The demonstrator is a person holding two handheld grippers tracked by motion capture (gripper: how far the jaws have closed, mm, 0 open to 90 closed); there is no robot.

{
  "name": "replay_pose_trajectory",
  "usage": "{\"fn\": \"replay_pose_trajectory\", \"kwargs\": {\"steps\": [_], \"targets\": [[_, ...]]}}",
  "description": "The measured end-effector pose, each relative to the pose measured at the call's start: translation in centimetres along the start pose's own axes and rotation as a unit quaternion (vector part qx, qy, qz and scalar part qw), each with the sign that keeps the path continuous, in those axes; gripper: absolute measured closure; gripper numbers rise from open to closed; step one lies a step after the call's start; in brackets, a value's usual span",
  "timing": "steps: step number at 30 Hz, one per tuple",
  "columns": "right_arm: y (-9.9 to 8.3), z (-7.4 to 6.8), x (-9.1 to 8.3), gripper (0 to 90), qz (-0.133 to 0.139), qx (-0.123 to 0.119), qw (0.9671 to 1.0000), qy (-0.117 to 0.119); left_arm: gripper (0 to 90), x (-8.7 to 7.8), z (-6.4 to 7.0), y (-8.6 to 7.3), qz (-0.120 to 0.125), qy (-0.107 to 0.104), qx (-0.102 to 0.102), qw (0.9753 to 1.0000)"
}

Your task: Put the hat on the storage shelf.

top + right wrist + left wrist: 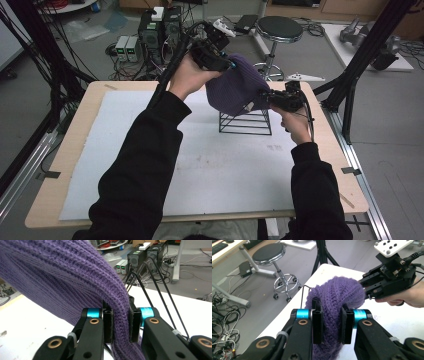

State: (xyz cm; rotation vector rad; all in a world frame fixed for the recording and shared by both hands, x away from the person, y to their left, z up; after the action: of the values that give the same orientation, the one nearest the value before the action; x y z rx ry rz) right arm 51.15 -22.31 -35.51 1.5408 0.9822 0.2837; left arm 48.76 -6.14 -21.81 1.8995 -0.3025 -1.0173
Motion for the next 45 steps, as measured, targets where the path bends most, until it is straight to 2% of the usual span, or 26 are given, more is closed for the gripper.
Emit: {"fn": "replay_pose_trajectory", "kwargs": {"steps": [6, 12, 16, 23, 27, 33, 40, 45], "targets": [[-1.0, 0.5, -0.1, 79.8, 0.007, 0.014, 0.9999, -0.004, 77.0, 0.9, 0.3, -0.1, -0.011, 0.004, 0.006, 0.9999], [-1.6, 0.9, -0.1, 79.6, 0.007, 0.018, 0.9998, -0.01, 77.0, 1.8, 0.3, 0.0, -0.02, 0.008, 0.008, 0.9997], [-2.5, 1.3, 0.2, 79.4, 0.0, 0.016, 0.9997, -0.019, 77.0, 2.5, 0.7, -0.2, -0.027, 0.005, 0.013, 0.9995], [-3.6, 2.2, 0.1, 79.4, -0.009, 0.03, 0.999, -0.032, 76.8, 4.0, 1.1, -0.5, -0.035, -0.003, 0.011, 0.9993], [-4.2, 2.6, 0.2, 79.2, -0.019, 0.035, 0.9982, -0.045, 76.7, 4.8, 1.2, -0.6, -0.042, -0.002, 0.012, 0.9991], [-5.3, 3.0, 0.4, 78.6, -0.032, 0.044, 0.9968, -0.058, 76.0, 5.6, 1.7, -0.8, -0.059, 0.004, 0.023, 0.998], [-6.2, 3.4, 0.4, 78.0, -0.032, 0.045, 0.996, -0.071, 73.5, 6.1, 2.0, -1.1, -0.065, -0.001, 0.028, 0.9975], [-6.8, 3.7, 0.4, 77.8, -0.034, 0.058, 0.9948, -0.076, 70.0, 6.6, 2.1, -1.4, -0.07, -0.007, 0.032, 0.997]]}}
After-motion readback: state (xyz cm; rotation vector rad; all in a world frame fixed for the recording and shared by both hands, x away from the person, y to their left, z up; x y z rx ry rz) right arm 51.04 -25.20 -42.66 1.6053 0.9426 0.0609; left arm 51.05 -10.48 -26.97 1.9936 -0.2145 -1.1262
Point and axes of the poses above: each handheld gripper's, and its own axes: x roughly forward along the jaws, y roughly out of its top, z roughly to its right, the point moved 9 cm from there along x, roughly forward along the jaws, and after that the axes turned 6 degrees about y, right-handed, at the moved point
